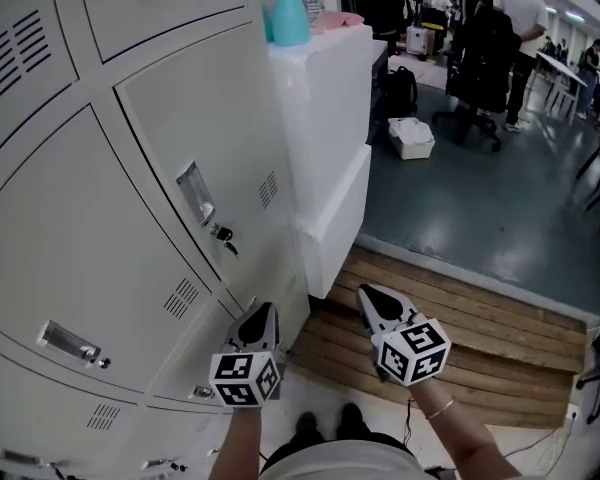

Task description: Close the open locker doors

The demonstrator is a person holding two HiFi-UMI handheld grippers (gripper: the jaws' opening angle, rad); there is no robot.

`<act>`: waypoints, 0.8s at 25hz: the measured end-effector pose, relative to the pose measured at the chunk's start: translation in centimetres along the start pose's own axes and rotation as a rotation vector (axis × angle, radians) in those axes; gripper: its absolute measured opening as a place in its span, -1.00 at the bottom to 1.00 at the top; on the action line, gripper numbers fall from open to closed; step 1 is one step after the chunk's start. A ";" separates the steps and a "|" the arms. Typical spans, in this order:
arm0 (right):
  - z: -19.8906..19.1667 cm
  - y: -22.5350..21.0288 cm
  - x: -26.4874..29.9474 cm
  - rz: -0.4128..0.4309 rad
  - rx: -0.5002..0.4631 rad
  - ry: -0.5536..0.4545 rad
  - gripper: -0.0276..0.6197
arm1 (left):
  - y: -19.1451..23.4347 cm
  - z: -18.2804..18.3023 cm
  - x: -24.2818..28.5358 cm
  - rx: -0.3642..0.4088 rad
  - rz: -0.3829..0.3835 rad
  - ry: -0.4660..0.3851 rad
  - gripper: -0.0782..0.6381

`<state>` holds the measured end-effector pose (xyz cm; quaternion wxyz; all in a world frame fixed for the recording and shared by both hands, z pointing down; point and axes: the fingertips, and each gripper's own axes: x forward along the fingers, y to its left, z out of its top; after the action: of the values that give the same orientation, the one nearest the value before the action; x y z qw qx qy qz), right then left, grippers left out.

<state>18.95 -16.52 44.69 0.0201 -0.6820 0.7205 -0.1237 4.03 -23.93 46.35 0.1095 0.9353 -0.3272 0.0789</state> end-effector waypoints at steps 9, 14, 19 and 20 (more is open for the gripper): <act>-0.2 -1.7 -3.6 -0.097 0.015 -0.013 -0.94 | -1.6 0.4 -0.1 0.029 -0.034 -0.005 -0.72; -0.6 -2.8 -5.1 -0.143 0.003 -0.003 -0.92 | -2.4 0.1 0.1 0.033 -0.045 0.001 -0.72; -0.4 -3.3 -5.7 -0.161 -0.029 0.000 -0.91 | -3.3 0.4 0.6 0.038 -0.056 -0.004 -0.72; -0.4 -3.4 -5.8 -0.163 -0.032 0.002 -0.91 | -3.4 0.5 0.7 0.039 -0.057 -0.005 -0.72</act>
<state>22.63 -10.91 44.97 -0.0015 -0.7385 0.6646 -0.1138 6.75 -21.92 45.54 0.0925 0.9464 -0.2991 0.0799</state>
